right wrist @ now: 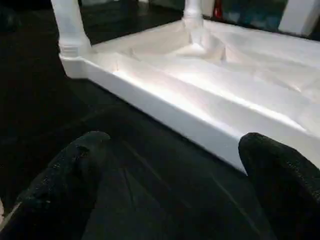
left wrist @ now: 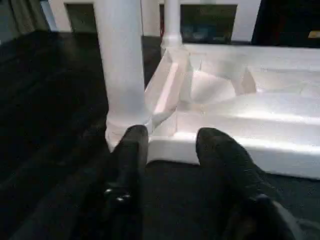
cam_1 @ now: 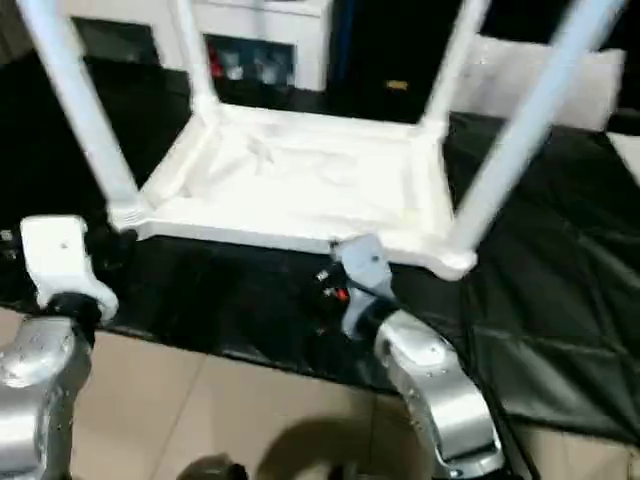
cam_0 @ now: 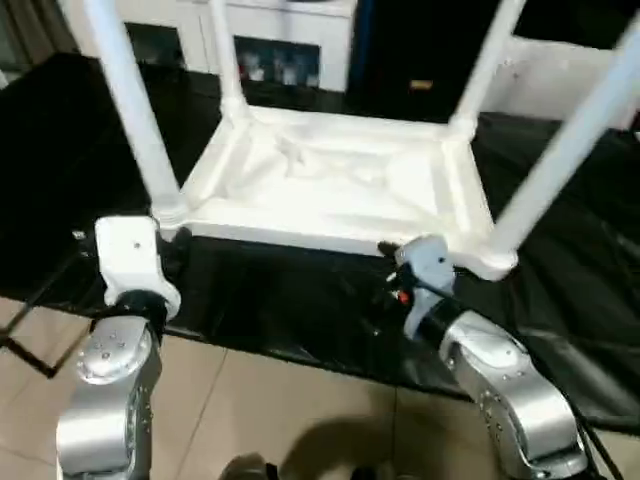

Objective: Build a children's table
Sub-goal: Rotate leg to tighten

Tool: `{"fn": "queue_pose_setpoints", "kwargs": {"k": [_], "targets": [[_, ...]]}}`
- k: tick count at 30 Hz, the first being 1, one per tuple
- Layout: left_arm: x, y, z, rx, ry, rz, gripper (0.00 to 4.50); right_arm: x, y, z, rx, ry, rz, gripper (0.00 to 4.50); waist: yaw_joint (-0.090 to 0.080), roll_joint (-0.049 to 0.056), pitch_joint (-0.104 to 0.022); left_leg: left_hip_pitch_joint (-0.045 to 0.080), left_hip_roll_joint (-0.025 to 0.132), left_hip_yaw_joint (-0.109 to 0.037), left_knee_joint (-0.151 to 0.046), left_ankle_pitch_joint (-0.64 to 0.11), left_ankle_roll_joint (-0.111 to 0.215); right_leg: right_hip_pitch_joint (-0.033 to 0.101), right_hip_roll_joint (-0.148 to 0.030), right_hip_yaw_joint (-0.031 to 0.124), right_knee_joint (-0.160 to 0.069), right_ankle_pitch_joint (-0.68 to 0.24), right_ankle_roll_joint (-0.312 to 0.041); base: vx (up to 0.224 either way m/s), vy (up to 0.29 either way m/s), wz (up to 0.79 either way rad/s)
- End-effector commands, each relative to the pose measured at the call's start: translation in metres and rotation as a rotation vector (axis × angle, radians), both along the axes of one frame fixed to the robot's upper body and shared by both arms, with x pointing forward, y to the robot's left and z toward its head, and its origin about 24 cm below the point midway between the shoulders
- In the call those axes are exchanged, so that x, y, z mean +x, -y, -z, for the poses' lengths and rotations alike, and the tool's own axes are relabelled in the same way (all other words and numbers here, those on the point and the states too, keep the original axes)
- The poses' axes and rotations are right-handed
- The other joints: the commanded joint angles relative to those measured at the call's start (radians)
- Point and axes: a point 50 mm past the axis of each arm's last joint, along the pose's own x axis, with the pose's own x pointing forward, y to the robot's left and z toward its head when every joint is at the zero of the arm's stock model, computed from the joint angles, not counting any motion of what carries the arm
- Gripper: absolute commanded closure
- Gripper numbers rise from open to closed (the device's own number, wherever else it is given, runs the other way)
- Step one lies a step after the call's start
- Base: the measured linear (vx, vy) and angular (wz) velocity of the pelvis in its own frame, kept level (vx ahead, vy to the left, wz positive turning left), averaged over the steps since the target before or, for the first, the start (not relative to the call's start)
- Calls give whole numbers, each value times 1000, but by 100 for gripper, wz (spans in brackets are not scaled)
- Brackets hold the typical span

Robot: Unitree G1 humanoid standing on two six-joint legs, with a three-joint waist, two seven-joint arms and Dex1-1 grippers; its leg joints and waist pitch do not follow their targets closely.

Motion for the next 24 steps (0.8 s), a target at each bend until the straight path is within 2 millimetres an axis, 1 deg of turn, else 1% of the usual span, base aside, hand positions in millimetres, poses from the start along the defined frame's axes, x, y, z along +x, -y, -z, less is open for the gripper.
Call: {"fn": "queue_pose_setpoints", "kwargs": {"k": [1,2,3,4,5,6,7,8,9,10,11,12,13,14,15,16,17,18,19,20,21,22,24], "targets": [[3,-11,-1,28,-19,-46,249,-1,-3,-3,22,28,-50,0,-7,11,-52,-9,102,-47,-106,-255,6,36,-131,91,-130,-486,-81,0,0,0],[4,-15,-2,37,-27,-60,239,-2,-5,-5,27,52,-72,0,-11,6,-55,-13,101,-45,-106,-240,15,36,-131,91,-131,-466,-76,0,0,0],[5,-17,-3,34,-26,-60,235,-2,-4,-4,17,51,-73,0,-12,7,-55,-15,100,-45,-107,-228,20,37,-131,90,-130,-460,-77,0,0,0],[6,-18,-4,35,-26,-49,235,-2,-5,-3,28,28,-85,0,-15,5,-54,-15,99,-43,-105,-210,30,35,-129,91,-134,-464,-79,0,0,0],[7,-18,-4,38,-27,-46,220,-2,-5,-3,36,23,-85,0,-14,5,-56,-14,98,-42,-104,-198,35,34,-129,92,-134,-461,-82,0,0,0],[8,-20,-4,46,-30,-37,220,-3,-5,-3,55,10,-88,0,-12,3,-59,-14,98,-40,-103,-168,47,33,-127,93,-130,-432,-94,0,0,0],[10,-24,-4,64,-42,-49,206,-3,-5,-4,81,-8,-96,0,-11,7,-62,-18,100,-39,-107,-146,58,36,-123,91,-123,-377,-108,0,0,0],[13,-31,-3,80,-57,-68,196,-2,-3,-3,48,-15,-93,0,-11,4,-67,-18,103,-39,-107,-126,62,39,-120,90,-118,-333,-115,0,0,0],[14,-32,-3,85,-60,-76,196,-1,-2,-3,36,-15,-91,0,-12,2,-69,-20,107,-39,-109,-79,73,39,-115,89,-109,-240,-132,0,0,0],[18,-36,-3,82,-64,-69,189,1,-1,-5,48,-7,-89,0,-12,4,-72,-23,111,-39,-108,-30,83,42,-117,89,-96,-151,-157,0,0,0],[18,-36,-3,82,-64,-69,189,1,-1,-5,48,-7,-89,0,-11,6,-73,-20,110,-36,-107,-16,90,40,-116,88,-96,-125,-163,0,0,0],[25,-37,-3,65,-64,-19,165,3,-1,-6,25,11,-96,0,-12,8,-77,-22,109,-36,-104,21,101,41,-117,87,-86,-52,-182,0,0,0],[29,-38,-4,47,-59,4,158,4,-1,-7,21,19,-105,0,-12,8,-77,-22,109,-34,-103,47,113,40,-116,87,-82,-5,-192,0,0,0],[29,-38,-4,47,-59,4,152,4,-1,-7,21,19,-105,0,-10,8,-82,-22,111,-32,-99,86,127,40,-118,86,-75,57,-206,0,0,0],[32,-39,-4,38,-61,20,152,5,-2,-7,21,24,-106,0,-10,7,-83,-25,112,-33,-98,103,135,41,-119,86,-70,87,-215,0,0,0],[37,-43,-5,43,-70,34,144,6,-2,-8,28,25,-112,0,-9,9,-73,-25,112,-31,-102,92,147,36,-118,84,-73,83,-223,0,0,0],[41,-47,-6,46,-73,39,132,6,-4,-10,40,28,-122,0,-7,19,-70,-24,109,-31,-102,69,150,33,-116,84,-77,58,-221,0,0,0],[44,-51,-7,49,-75,42,120,7,-6,-12,50,30,-131,0,-9,17,-70,-23,108,-32,-104,29,142,39,-119,85,-80,23,-219,0,0,0],[48,-54,-8,31,-76,59,116,7,-8,-14,75,29,-149,0,-9,18,-61,-22,110,-31,-110,-27,131,35,-119,86,-93,-37,-211,0,0,0],[51,-56,-9,16,-75,72,116,7,-10,-16,91,27,-160,0,-10,16,-61,-20,112,-31,-112,-59,118,37,-121,86,-93,-72,-208,0,0,0],[53,-57,-9,10,-80,88,109,7,-12,-17,93,32,-173,0,-8,18,-59,-19,114,-31,-114,-80,97,37,-125,88,-96,-110,-207,0,0,0],[57,-60,-9,16,-91,102,82,9,-13,-18,83,37,-174,0,-9,18,-58,-18,116,-31,-116,-97,81,36,-123,88,-96,-132,-203,0,0,0],[64,-68,-10,44,-97,90,73,11,-16,-19,68,39,-178,0,-9,18,-56,-17,111,-30,-118,-102,70,33,-121,89,-101,-153,-191,0,0,0]]}}
